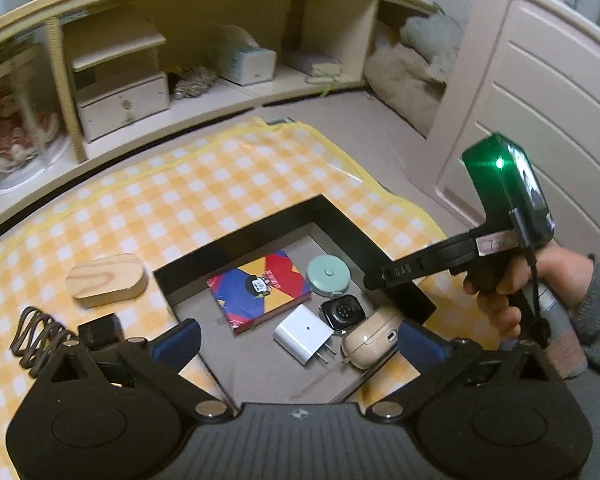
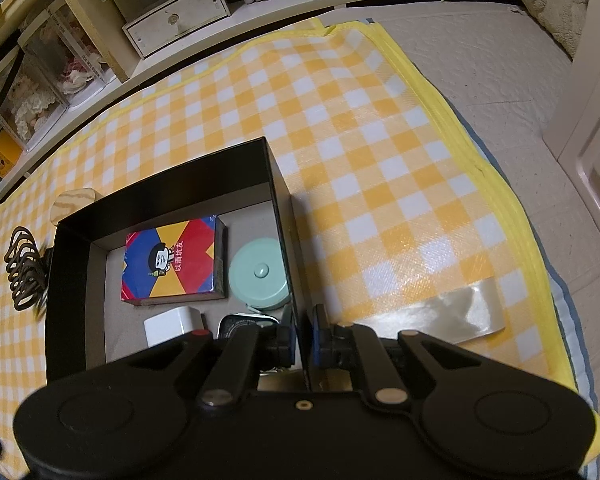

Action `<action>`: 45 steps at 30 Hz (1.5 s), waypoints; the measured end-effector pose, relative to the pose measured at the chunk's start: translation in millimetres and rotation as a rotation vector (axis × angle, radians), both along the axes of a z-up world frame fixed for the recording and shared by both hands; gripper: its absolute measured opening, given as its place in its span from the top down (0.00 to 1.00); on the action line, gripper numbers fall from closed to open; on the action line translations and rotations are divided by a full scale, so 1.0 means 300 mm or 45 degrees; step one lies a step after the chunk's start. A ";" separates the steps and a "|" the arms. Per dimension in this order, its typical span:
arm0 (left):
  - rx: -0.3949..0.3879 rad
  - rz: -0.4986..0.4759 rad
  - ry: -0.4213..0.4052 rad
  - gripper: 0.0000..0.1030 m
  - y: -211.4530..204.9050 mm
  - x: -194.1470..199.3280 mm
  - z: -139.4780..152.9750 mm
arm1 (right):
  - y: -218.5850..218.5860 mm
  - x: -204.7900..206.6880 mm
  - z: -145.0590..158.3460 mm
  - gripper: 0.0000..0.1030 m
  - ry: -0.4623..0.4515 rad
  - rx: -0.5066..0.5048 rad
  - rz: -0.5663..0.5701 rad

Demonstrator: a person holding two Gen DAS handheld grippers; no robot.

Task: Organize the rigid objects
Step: 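Move the left tool to the coiled black cable and close on it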

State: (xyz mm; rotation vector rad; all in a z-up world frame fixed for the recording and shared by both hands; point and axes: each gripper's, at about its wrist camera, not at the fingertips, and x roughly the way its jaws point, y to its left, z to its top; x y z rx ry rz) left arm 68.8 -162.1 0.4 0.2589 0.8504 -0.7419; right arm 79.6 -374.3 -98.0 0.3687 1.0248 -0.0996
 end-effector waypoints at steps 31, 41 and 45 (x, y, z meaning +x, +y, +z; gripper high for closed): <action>-0.106 0.315 -0.078 0.00 0.486 0.406 -0.025 | 0.004 -0.007 -0.005 0.92 0.010 -0.022 0.008; 0.041 0.147 -0.052 0.00 0.470 0.504 -0.165 | 0.016 0.003 -0.003 0.92 0.019 -0.027 0.007; 0.062 0.094 -0.014 0.00 0.474 0.499 -0.201 | 0.016 0.011 -0.004 0.92 0.027 -0.033 0.009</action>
